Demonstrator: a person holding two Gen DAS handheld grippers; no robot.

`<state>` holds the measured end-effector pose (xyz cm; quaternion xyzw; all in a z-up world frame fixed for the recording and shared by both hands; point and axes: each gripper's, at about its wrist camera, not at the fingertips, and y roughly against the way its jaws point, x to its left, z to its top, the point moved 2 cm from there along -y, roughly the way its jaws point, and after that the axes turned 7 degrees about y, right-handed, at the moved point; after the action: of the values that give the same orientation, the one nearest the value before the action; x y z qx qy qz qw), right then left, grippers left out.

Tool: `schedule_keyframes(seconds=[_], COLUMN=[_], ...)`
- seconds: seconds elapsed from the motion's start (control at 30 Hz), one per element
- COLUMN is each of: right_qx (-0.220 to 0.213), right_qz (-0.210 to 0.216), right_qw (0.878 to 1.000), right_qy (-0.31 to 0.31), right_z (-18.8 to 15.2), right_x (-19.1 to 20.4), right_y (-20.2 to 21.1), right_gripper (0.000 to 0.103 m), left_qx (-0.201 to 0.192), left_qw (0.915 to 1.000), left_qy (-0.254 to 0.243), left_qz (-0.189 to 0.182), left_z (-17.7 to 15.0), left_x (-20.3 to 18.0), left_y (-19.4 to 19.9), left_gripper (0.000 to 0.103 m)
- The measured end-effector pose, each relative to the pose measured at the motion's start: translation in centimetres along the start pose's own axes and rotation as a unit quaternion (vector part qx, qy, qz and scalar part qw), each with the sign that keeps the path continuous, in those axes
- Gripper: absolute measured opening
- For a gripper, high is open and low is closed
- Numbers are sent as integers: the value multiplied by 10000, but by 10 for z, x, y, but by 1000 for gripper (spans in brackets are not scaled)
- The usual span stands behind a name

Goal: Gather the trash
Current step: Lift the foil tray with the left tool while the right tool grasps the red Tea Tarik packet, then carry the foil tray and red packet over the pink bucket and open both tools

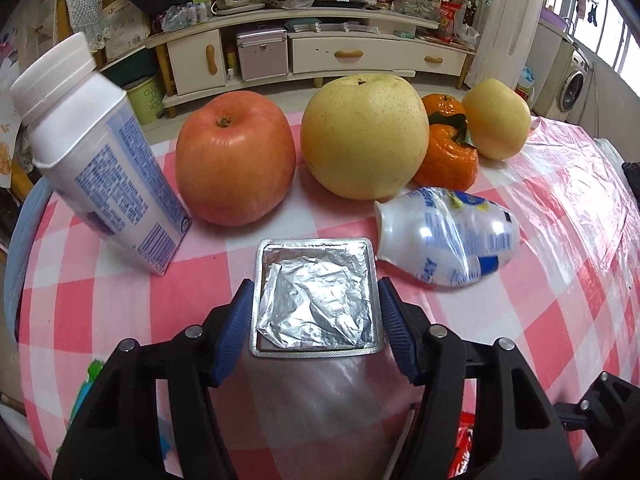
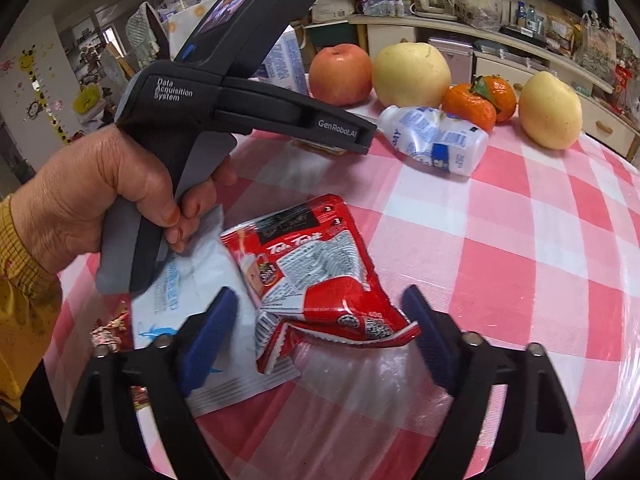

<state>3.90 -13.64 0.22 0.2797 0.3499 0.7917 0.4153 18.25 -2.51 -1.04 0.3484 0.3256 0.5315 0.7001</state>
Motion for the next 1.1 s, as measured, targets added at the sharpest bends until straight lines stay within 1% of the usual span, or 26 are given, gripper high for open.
schedule_keyframes(seconds=[0.03, 0.1, 0.3, 0.5, 0.63, 0.83, 0.93, 1.03, 1.1], right_qx=[-3, -13, -21, -56, -75, -233, -317, -391, -426], right_qz=[3, 3, 8, -11, -75, -208, -249, -260, -276], right_qw=[10000, 10000, 10000, 9999, 9999, 9994, 9991, 9987, 9985], right_qy=[7, -30, -15, 83, 122, 150, 150, 179, 195], right_z=[0, -1, -2, -4, -6, -7, -11, -12, -13], right_x=[0, -2, -1, 2, 5, 7, 9, 11, 14], right_y=[0, 2, 3, 6, 8, 18, 25, 30, 33], right_gripper=[73, 67, 65, 57, 55, 52, 51, 49, 48], left_qx=[-15, -86, -330, -595, -823, -1122, -1241, -1275, -1319], left_qw=[10000, 9999, 9991, 9969, 9942, 9891, 9866, 9836, 9829], left_qy=[15, 83, 252, 461, 629, 877, 1005, 1220, 1257], left_qz=[-8, -47, -107, -233, -296, -383, -339, -372, -267], left_z=[-1, -6, -20, -41, -56, -74, -88, -102, -110], left_x=[0, 3, 12, 20, 27, 38, 45, 57, 62], left_y=[2, 9, 36, 72, 100, 138, 153, 164, 171], left_gripper=[63, 62, 62, 62, 63, 63, 62, 63, 63])
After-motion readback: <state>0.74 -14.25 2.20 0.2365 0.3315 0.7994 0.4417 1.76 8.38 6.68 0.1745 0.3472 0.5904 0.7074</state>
